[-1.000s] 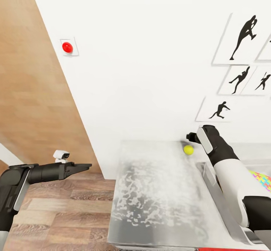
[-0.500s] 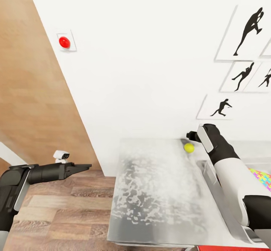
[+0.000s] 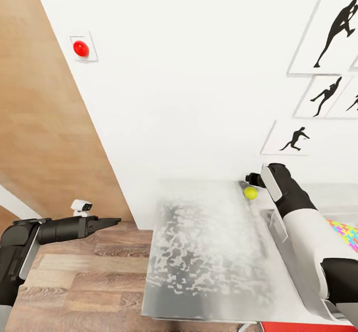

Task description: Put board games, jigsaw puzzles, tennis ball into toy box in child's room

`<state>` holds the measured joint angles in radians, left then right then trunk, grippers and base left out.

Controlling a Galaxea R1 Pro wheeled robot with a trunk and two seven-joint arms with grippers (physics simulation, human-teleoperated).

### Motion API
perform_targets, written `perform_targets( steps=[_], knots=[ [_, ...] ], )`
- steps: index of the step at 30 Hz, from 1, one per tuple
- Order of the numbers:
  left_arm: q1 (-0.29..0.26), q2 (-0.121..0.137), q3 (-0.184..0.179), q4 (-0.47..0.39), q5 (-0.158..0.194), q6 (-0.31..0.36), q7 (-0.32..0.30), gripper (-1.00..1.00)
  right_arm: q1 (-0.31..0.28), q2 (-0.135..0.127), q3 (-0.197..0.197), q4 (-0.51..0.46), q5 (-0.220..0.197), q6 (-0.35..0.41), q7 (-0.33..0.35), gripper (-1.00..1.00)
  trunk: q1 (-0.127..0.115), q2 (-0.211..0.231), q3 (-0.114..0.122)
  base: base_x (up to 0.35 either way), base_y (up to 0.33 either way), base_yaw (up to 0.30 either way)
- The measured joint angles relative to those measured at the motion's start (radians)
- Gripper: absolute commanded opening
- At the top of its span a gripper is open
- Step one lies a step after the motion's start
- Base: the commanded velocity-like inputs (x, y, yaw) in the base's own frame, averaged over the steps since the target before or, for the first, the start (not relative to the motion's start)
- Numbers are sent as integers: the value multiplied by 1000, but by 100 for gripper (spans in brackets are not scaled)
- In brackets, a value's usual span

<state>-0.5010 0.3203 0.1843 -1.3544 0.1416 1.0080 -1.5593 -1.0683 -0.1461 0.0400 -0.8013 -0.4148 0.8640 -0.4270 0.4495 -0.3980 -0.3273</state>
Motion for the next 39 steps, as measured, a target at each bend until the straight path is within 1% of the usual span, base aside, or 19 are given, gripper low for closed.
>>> perform_targets(
  steps=[6,15,18,22,25,34,39],
  knots=[
    [0,0,0,0,0,0,0,100,0,0,-1,0,1,-1,24,100,0,0,-10,0,0,0],
    [0,0,0,0,0,0,0,100,0,-2,-2,0,2,-1,28,100,0,0,-25,0,0,0],
    [0,1,0,0,0,0,0,100,0,-8,-4,0,2,-1,28,100,0,0,-30,0,0,0],
    [0,1,1,0,0,0,0,100,0,-27,-7,-1,-1,-1,29,100,0,0,-36,0,0,0],
    [0,1,1,0,0,0,0,100,0,-32,-9,-2,-3,-1,29,100,0,0,-41,0,0,0],
    [0,1,1,0,0,0,0,100,0,-32,-4,-2,-3,-1,29,100,0,0,-56,0,0,-10],
    [0,0,0,0,0,0,-1,100,1,-23,0,-2,0,-3,28,100,0,0,-64,0,0,-51]
  ],
)
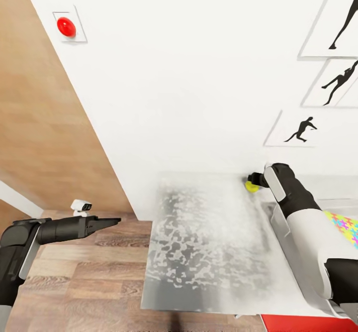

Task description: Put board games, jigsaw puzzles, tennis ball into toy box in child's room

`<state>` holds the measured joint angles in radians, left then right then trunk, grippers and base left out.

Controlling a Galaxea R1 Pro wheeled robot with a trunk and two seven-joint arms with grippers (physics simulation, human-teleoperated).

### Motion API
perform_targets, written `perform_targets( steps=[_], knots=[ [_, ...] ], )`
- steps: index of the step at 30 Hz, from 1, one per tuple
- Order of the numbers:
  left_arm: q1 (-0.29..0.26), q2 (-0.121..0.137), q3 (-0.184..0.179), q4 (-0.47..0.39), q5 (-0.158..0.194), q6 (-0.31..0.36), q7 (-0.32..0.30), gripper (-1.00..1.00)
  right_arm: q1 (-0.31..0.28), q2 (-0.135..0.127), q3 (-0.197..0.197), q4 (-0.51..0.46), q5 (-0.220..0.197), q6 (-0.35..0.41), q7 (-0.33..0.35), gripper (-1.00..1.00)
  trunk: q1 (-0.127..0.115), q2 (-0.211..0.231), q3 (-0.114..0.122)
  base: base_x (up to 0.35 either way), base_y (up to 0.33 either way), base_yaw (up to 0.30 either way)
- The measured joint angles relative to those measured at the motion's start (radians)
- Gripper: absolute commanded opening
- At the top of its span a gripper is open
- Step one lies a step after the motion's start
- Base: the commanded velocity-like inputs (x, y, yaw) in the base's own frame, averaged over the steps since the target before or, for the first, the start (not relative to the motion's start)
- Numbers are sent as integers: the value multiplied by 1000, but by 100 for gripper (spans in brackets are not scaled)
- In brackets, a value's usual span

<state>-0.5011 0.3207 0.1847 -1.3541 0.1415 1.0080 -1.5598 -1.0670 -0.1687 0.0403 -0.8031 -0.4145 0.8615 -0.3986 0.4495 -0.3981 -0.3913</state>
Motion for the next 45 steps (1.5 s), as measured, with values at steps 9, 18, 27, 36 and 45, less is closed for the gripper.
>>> perform_targets(
  steps=[9,18,27,36,45],
  knots=[
    [0,0,0,0,0,0,-1,100,0,5,2,-2,1,0,0,100,0,0,-14,0,0,-55],
    [0,1,1,0,0,1,-1,100,2,2,1,-39,1,6,-1,100,0,0,-16,0,0,-4],
    [0,3,3,0,0,2,-2,100,2,4,1,-44,0,9,-1,100,0,0,-18,0,0,0],
    [0,3,3,0,0,2,-2,100,1,3,1,-44,0,9,-1,100,0,0,-31,0,0,0],
    [0,3,3,0,0,2,-2,100,-1,2,-1,-45,0,9,-2,100,0,0,-45,0,0,0]
  ],
)
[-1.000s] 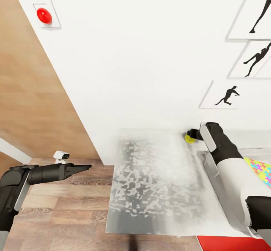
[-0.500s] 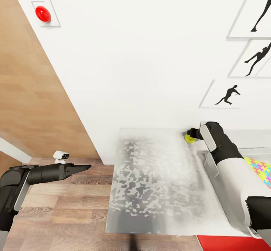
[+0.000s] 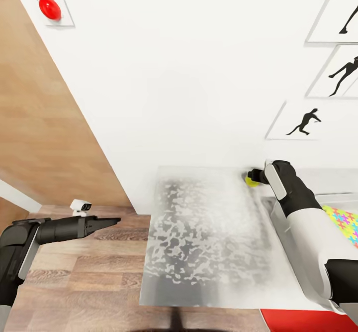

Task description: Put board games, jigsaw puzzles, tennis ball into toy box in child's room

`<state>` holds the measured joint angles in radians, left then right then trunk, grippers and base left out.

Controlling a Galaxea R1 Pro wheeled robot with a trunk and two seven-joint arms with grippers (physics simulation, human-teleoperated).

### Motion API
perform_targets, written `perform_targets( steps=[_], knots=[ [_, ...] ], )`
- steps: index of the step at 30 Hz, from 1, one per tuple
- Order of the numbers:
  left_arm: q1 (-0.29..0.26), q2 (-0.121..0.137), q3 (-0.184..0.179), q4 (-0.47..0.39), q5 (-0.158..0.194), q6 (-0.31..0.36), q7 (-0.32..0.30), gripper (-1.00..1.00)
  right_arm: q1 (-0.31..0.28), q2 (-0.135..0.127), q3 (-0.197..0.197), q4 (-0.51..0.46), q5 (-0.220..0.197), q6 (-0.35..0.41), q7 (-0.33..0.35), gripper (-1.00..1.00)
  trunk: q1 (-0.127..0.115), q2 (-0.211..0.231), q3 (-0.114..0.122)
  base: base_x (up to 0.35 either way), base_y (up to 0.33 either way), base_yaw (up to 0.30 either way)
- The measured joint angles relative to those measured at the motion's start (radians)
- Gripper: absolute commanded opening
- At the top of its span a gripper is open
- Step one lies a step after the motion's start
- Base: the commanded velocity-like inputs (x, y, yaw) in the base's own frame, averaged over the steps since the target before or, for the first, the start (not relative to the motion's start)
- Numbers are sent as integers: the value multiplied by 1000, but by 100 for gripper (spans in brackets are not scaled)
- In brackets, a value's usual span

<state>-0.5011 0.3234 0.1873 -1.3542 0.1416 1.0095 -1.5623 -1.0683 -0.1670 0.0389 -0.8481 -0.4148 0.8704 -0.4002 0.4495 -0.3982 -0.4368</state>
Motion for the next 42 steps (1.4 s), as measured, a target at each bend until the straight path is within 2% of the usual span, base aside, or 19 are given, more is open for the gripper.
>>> perform_targets(
  steps=[12,42],
  knots=[
    [0,0,0,0,0,0,0,100,-33,7,-1,-5,-1,0,1,100,0,0,-20,0,0,0],
    [0,4,1,0,0,0,0,100,-56,13,1,-7,-1,-3,2,100,0,0,-69,0,0,0]
  ],
)
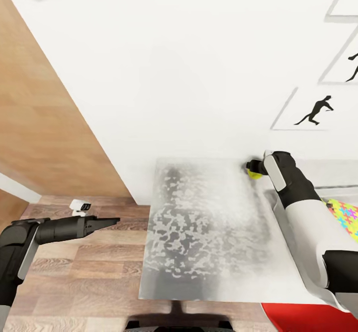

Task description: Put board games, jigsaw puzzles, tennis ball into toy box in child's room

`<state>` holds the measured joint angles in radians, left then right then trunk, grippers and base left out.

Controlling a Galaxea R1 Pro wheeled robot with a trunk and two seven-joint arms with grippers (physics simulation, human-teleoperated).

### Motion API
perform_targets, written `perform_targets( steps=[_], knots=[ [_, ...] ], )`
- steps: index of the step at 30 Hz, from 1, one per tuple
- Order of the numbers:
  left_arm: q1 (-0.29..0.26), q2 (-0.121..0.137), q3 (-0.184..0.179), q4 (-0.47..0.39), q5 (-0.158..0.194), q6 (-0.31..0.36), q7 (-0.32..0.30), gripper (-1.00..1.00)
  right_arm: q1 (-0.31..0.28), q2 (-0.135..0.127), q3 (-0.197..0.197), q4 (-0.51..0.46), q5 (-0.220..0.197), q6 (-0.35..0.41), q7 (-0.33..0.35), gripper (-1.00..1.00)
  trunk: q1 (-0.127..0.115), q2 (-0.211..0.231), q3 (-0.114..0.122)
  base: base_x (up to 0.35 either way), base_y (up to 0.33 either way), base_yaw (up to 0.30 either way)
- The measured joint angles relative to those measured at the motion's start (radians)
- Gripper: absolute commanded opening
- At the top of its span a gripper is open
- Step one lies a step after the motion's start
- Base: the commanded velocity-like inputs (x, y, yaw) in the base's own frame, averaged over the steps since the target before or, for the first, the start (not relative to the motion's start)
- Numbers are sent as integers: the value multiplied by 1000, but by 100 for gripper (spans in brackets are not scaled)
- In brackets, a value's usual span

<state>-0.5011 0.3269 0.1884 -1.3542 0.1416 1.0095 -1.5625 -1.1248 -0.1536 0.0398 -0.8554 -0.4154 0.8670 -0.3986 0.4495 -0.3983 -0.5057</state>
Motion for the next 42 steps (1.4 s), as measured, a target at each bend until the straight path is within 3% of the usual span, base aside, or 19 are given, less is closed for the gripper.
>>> perform_targets(
  steps=[8,42],
  knots=[
    [0,26,0,0,1,0,-2,100,-8,1,0,-1,1,2,0,100,0,0,-13,0,0,0],
    [0,29,0,0,2,0,-4,100,-46,11,0,1,-2,5,-1,100,0,0,-69,0,0,0]
  ],
)
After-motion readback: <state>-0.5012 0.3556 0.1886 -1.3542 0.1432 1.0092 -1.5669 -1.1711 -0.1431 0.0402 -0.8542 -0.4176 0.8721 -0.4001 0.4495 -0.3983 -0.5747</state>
